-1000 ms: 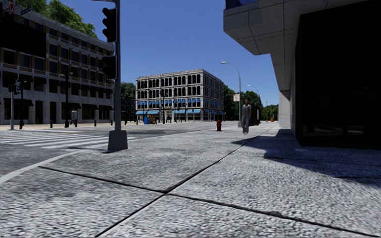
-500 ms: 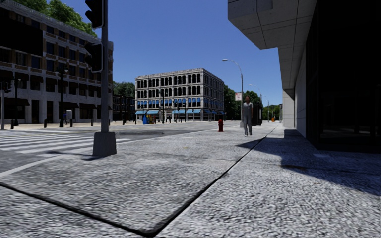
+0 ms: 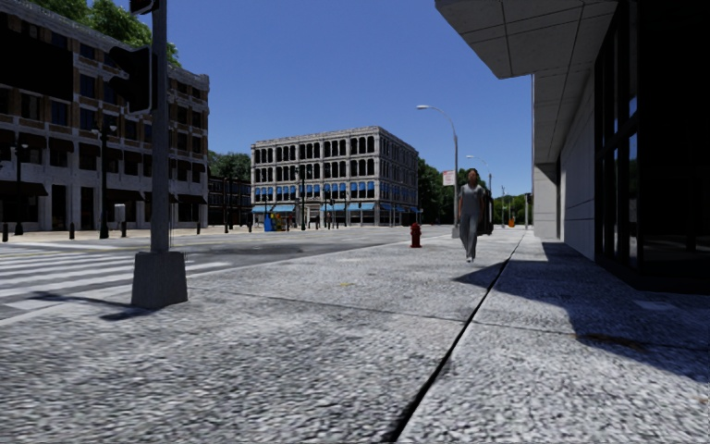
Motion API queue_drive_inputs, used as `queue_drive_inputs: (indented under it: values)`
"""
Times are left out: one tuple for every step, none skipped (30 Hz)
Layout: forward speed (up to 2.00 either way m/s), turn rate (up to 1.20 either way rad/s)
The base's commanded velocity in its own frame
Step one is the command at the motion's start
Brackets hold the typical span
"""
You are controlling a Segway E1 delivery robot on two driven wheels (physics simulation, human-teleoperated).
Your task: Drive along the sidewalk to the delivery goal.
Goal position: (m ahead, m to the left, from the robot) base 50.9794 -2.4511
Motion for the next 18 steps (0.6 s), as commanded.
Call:
queue_drive_inputs:
  values:
    - [1.57,0.19]
    - [1.57,0.19]
    - [1.57,0.19]
    - [1.57,0.19]
    - [1.58,0.19]
    - [1.59,0.19]
    - [1.61,0.19]
    - [1.61,0.19]
    - [1.61,0.19]
    - [1.61,0.19]
    - [1.61,0.19]
    - [1.61,0.19]
    - [1.61,0.19]
    - [1.61,0.19]
    - [1.61,0.19]
    - [1.61,0.19]
    - [1.61,0.19]
    - [1.61,0.19]
